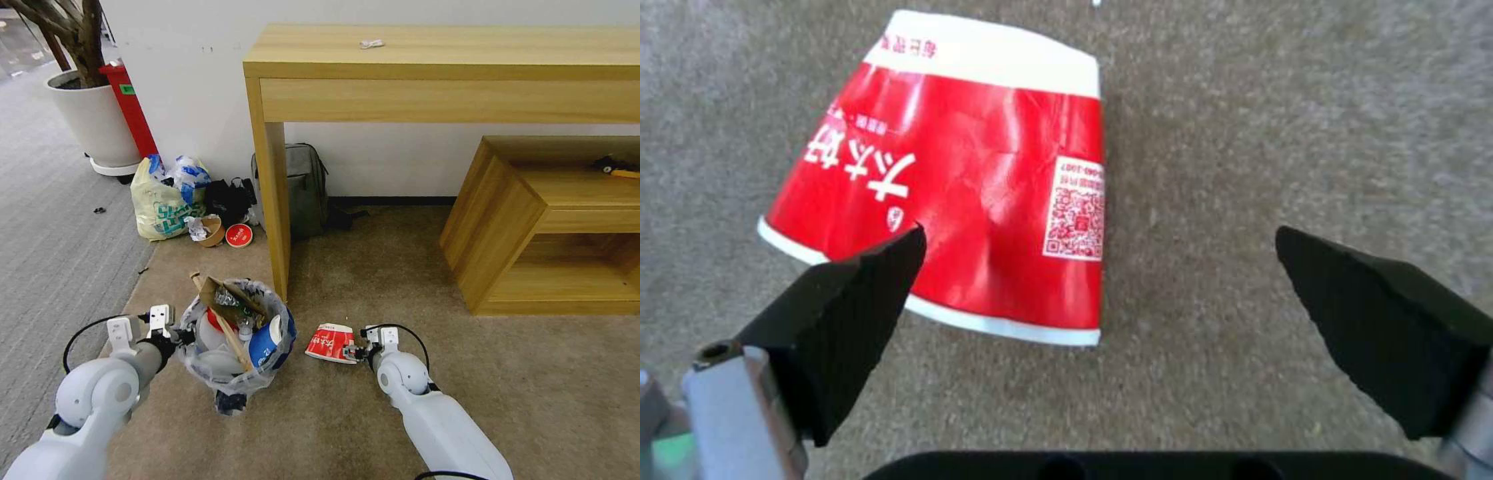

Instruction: Pick up the trash bin and place the garbage on the floor into it.

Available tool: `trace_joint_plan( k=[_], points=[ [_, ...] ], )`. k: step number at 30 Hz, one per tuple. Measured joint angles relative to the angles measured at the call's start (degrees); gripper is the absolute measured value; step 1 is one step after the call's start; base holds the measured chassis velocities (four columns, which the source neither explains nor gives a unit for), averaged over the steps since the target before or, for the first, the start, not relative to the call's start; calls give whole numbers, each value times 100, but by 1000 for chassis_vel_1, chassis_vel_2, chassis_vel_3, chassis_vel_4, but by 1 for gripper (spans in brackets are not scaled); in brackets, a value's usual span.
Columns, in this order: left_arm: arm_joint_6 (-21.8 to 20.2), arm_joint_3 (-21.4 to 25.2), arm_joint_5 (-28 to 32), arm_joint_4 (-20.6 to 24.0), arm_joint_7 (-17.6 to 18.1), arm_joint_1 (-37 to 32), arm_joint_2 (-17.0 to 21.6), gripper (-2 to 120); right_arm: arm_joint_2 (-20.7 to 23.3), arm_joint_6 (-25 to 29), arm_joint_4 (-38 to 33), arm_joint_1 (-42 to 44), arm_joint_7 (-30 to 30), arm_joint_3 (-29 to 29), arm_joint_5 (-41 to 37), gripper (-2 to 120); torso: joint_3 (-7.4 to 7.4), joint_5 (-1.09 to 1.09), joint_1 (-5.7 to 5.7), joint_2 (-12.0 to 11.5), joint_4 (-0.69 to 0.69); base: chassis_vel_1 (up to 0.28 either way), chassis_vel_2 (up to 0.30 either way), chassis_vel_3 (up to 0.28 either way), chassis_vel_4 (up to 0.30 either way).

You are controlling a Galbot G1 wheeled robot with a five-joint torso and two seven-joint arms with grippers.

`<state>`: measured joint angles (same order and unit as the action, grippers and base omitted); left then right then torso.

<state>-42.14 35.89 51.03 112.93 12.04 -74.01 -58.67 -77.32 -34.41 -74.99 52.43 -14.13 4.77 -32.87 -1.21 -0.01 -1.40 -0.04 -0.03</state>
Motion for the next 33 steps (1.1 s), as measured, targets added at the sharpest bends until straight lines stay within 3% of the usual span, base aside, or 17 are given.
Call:
trace_joint_plan(
  k=[14, 33],
  points=[
    [0, 44, 46, -51, -41, 8, 83, 0, -260, 147, 1075, -605, 521, -76, 54, 97, 0, 1, 0, 0, 1, 0, 0, 0, 0],
    [0, 45, 29, 32, -53, -53, 44, 0, -440, 376, 1725, -877, 767, -96, 165, 26, 1, 0, 0, 0, 0, 0, 0, 0, 0]
  ],
)
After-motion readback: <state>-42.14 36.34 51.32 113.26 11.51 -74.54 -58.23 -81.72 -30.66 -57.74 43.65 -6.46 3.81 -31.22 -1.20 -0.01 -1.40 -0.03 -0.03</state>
